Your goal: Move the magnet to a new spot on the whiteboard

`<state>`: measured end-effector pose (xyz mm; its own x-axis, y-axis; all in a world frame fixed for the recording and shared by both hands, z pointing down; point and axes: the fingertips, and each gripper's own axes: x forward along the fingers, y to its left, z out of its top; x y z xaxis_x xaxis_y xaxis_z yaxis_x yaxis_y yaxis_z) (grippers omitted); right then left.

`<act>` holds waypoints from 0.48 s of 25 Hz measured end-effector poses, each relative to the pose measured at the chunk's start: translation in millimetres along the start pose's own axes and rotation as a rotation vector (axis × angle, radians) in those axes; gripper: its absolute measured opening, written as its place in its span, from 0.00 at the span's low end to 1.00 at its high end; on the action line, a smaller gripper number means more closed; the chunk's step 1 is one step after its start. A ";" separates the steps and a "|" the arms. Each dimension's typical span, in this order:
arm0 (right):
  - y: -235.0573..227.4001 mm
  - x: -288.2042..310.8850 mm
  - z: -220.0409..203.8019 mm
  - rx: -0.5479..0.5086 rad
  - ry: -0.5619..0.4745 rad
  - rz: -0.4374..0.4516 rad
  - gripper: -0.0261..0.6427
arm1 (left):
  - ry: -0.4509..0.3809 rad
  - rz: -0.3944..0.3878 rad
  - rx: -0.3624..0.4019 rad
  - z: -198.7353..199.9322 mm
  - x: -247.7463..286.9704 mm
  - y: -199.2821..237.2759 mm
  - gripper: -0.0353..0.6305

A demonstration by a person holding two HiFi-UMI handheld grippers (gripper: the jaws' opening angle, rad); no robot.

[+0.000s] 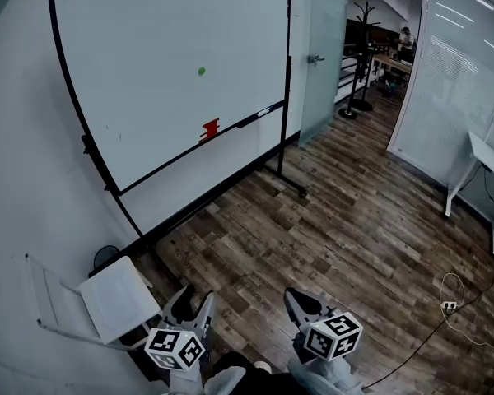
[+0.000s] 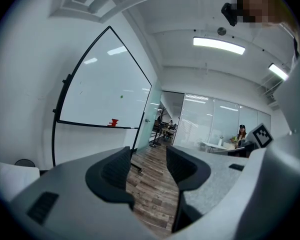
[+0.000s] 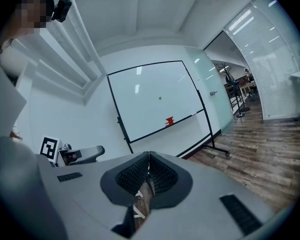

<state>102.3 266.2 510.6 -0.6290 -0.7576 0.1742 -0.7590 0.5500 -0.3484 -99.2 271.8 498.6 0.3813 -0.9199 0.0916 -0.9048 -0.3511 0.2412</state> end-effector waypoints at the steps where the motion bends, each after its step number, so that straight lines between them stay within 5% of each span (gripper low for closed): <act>1: -0.4 0.3 -1.3 0.003 0.002 0.001 0.08 | 0.006 0.000 0.001 -2.2 0.1 0.0 0.38; 12: -9.1 19.8 -1.4 0.013 0.016 0.006 0.08 | 0.020 0.002 0.001 -6.7 15.6 7.3 0.38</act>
<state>96.6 246.7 518.6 -0.6361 -0.7485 0.1873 -0.7533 0.5497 -0.3612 -98.6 256.1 508.3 0.3837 -0.9167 0.1117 -0.9056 -0.3499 0.2396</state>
